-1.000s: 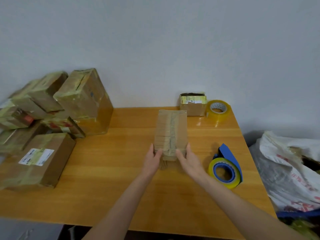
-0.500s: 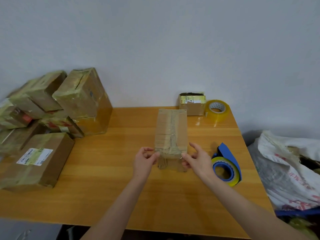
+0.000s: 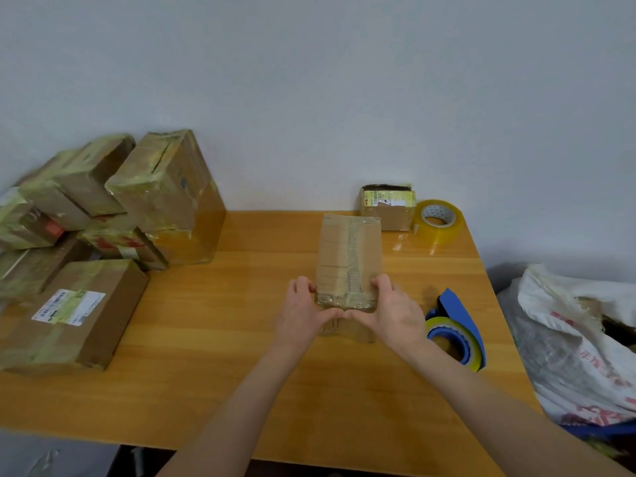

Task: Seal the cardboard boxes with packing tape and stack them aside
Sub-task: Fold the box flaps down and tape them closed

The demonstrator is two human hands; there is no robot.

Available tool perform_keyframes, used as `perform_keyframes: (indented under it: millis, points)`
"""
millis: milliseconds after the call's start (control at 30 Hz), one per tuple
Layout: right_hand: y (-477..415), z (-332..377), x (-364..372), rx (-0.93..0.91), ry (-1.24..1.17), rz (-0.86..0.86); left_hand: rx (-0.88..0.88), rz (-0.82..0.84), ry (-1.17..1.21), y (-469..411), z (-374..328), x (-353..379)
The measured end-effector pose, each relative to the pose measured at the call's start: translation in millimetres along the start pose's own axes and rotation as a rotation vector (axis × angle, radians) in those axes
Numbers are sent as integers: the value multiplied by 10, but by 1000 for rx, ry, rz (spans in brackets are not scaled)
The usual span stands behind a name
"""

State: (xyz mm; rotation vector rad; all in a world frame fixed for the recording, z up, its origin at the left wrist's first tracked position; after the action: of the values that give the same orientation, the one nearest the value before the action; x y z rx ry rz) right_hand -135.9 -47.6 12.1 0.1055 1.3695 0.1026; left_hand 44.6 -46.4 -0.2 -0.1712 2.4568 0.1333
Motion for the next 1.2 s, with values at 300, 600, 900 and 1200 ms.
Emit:
perform_keyframes:
  millis: [300, 600, 900, 1200]
  points:
    - [-105, -97, 66, -108, -164, 47, 51, 66, 143, -33, 67, 80]
    - [-164, -76, 94, -143, -197, 40, -59, 172, 56, -27, 41, 70]
    - [401, 527, 425, -575, -321, 297, 126, 305, -473, -195, -418, 87]
    - [-36, -219, -386, -151, -141, -207, 532, 413, -661, -144, -472, 70]
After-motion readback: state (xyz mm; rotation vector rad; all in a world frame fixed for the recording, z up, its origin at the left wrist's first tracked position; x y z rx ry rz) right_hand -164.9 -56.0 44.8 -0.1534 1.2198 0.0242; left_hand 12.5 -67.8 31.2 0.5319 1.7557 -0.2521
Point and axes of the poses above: each hand's wrist, its own y-axis away from the middle knuckle, its own x-axis out of the palm, z = x × y, the point moved 7 cm from there along -y, towards the middle knuckle, and after that the axes turned 12 degrees about y, right-handed, at the moved point
